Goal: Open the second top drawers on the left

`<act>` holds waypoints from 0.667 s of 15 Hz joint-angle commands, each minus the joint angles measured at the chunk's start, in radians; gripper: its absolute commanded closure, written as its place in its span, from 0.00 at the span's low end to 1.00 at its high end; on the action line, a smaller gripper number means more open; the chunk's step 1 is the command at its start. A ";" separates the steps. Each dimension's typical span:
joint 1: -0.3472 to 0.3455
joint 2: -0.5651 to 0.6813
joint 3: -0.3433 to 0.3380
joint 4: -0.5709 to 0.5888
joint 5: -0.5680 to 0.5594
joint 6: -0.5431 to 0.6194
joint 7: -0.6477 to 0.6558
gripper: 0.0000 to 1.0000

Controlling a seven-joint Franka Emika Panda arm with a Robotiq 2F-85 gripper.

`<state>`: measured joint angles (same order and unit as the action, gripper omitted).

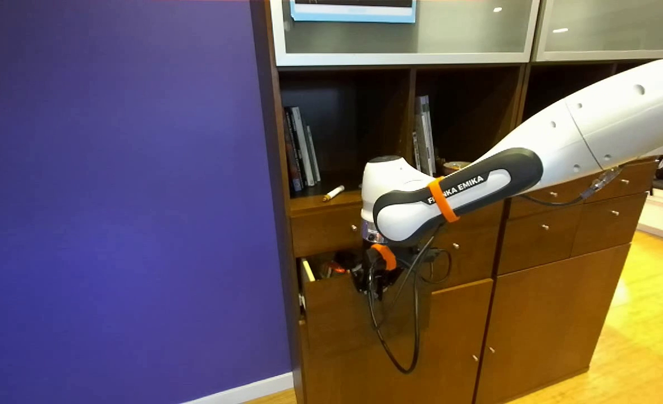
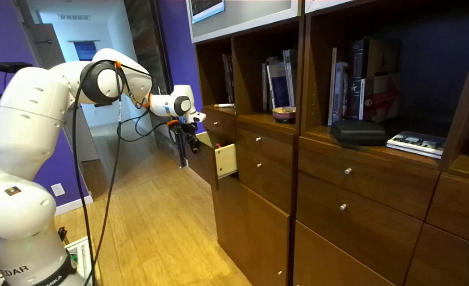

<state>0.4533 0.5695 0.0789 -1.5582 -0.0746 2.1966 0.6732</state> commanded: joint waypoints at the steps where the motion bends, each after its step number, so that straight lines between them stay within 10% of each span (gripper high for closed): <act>1: -0.021 -0.141 0.034 -0.168 0.059 -0.018 0.029 0.95; 10: -0.040 -0.290 0.060 -0.238 0.058 -0.031 0.076 0.37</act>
<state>0.4378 0.3552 0.1149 -1.7552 -0.0324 2.1744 0.7291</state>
